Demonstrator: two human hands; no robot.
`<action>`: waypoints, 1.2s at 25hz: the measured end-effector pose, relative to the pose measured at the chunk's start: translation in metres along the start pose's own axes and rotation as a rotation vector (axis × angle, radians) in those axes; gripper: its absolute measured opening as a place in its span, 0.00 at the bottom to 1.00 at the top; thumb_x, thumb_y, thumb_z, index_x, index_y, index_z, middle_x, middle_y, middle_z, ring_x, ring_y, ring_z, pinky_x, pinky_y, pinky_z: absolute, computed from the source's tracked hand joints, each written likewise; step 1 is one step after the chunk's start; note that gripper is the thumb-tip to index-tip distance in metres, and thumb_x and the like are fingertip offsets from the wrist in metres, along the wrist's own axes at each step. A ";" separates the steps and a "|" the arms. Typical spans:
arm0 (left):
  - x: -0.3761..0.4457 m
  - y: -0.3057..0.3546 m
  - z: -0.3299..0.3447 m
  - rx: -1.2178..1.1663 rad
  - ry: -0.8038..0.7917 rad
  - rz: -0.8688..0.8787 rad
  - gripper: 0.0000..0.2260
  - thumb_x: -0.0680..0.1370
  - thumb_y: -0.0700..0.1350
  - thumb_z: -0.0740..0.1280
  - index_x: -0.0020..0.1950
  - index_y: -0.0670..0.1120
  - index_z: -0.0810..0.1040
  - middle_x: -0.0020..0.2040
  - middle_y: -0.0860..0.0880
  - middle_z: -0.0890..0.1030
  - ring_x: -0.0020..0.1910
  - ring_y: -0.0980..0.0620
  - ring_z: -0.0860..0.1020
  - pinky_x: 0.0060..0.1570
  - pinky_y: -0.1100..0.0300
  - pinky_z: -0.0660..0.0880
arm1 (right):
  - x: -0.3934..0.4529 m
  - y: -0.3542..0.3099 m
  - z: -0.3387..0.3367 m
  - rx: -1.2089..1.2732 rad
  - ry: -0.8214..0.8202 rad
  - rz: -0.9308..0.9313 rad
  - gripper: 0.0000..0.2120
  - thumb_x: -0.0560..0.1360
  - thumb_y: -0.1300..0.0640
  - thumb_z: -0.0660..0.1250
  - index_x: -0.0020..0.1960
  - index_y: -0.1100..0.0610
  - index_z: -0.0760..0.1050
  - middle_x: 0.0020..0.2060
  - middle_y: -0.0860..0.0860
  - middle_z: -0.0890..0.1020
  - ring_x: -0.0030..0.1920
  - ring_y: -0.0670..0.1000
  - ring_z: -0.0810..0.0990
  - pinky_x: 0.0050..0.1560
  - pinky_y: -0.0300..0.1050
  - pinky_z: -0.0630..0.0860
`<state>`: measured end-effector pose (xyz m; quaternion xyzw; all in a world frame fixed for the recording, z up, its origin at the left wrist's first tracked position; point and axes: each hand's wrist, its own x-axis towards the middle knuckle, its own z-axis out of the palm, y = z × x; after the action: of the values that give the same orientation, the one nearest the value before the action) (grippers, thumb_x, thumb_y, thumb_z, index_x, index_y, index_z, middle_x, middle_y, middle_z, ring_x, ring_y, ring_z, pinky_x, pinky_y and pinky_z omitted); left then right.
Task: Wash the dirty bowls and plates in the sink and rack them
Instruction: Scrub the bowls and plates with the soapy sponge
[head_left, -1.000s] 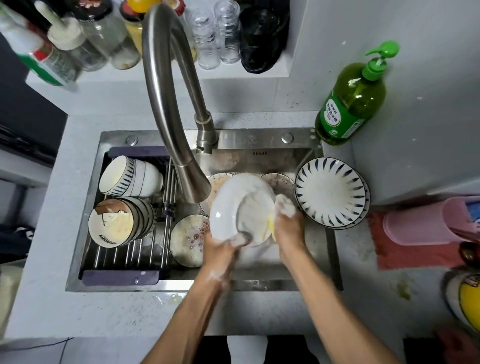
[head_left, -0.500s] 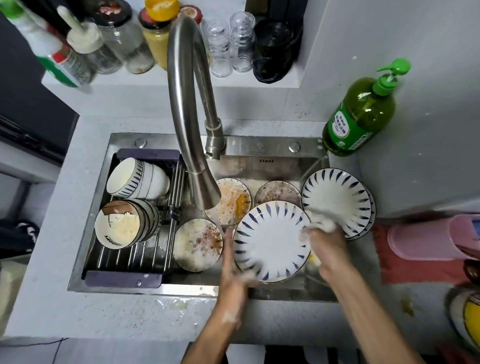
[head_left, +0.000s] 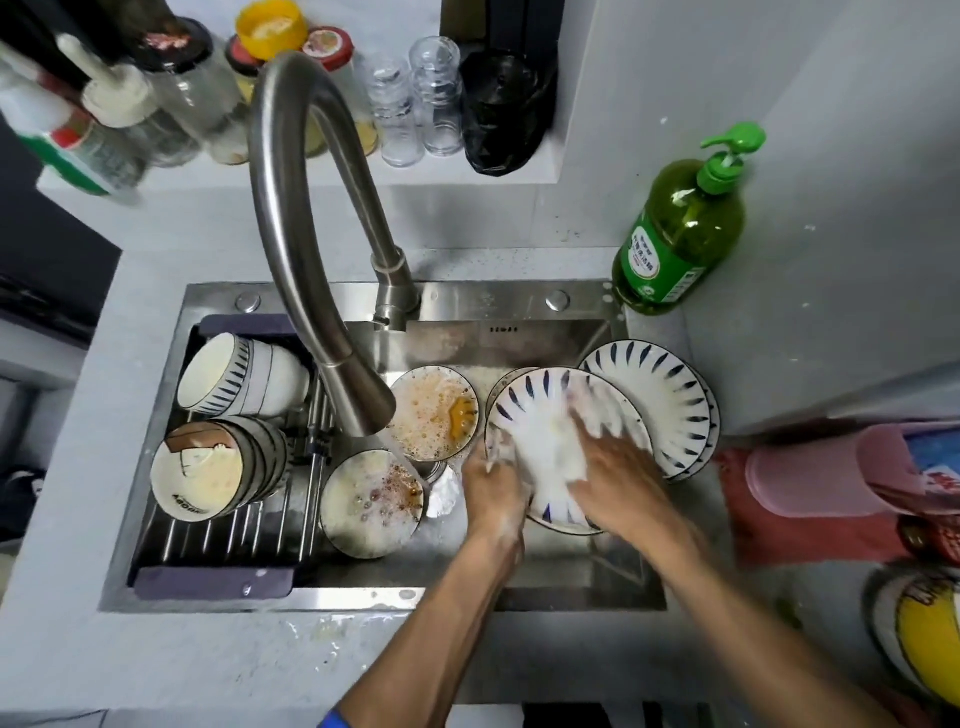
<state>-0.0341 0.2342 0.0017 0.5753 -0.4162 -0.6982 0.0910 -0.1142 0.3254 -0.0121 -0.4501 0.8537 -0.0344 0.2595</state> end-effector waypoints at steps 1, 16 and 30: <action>0.002 0.003 0.005 -0.009 -0.013 0.008 0.11 0.84 0.42 0.58 0.44 0.51 0.74 0.33 0.52 0.75 0.27 0.58 0.72 0.28 0.66 0.68 | -0.001 0.005 0.001 0.000 0.019 0.064 0.43 0.77 0.55 0.61 0.79 0.52 0.33 0.76 0.51 0.29 0.76 0.53 0.29 0.77 0.53 0.35; 0.030 -0.013 0.075 0.241 -0.145 0.097 0.28 0.83 0.60 0.43 0.71 0.44 0.68 0.71 0.40 0.70 0.71 0.41 0.68 0.66 0.52 0.66 | -0.005 0.013 0.004 0.425 0.508 0.248 0.25 0.73 0.65 0.65 0.70 0.62 0.72 0.69 0.57 0.74 0.68 0.59 0.72 0.68 0.47 0.66; 0.139 0.021 -0.160 -0.087 0.190 0.235 0.08 0.75 0.52 0.65 0.49 0.50 0.76 0.49 0.45 0.77 0.48 0.49 0.79 0.54 0.50 0.78 | 0.016 -0.075 0.081 0.549 0.095 0.327 0.26 0.71 0.55 0.59 0.68 0.56 0.76 0.64 0.50 0.79 0.58 0.53 0.79 0.57 0.38 0.69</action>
<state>0.0544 0.0607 -0.0833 0.5815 -0.4393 -0.6428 0.2358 -0.0268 0.2832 -0.0670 -0.2180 0.8846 -0.2423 0.3334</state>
